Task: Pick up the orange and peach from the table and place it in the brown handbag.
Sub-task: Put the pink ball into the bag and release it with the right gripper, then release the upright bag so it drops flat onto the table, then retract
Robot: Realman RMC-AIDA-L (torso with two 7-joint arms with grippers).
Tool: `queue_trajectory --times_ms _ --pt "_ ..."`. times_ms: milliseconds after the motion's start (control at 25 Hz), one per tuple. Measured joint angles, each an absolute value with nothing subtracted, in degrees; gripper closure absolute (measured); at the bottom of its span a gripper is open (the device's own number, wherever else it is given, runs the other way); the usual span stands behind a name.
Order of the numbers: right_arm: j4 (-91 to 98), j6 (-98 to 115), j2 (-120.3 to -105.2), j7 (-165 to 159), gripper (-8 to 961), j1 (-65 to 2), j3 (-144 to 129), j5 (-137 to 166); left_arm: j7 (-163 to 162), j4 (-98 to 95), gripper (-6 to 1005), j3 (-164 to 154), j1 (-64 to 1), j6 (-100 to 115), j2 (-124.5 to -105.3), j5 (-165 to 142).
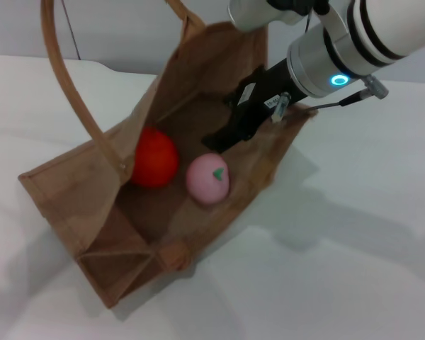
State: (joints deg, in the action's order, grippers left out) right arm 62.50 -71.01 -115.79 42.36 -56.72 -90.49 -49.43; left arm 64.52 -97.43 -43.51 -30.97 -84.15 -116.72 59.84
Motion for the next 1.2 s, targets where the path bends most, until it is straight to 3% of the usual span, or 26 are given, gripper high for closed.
queue_trajectory --times_ms 200,440,800,1200 --pt "62.9 -71.1 -115.93 42.0 150 -56.6 -90.5 -48.4 64.5 -97.5 885 -43.5 -30.8 -84.1 -116.72 59.5" --pt "70.5 -75.5 -115.72 40.4 57 -52.5 -86.3 -48.6 64.5 -96.8 885 -42.8 -29.8 -83.2 -116.65 59.2" --pt "83.4 -76.5 -115.64 40.4 70 -43.6 -77.0 -46.6 64.6 -93.9 885 -42.7 -27.7 -79.3 -116.71 58.7" --pt "82.8 -64.6 -115.84 46.3 74 -37.9 -70.0 -48.5 64.6 -90.7 885 -42.7 -26.8 -77.5 -116.87 59.6"
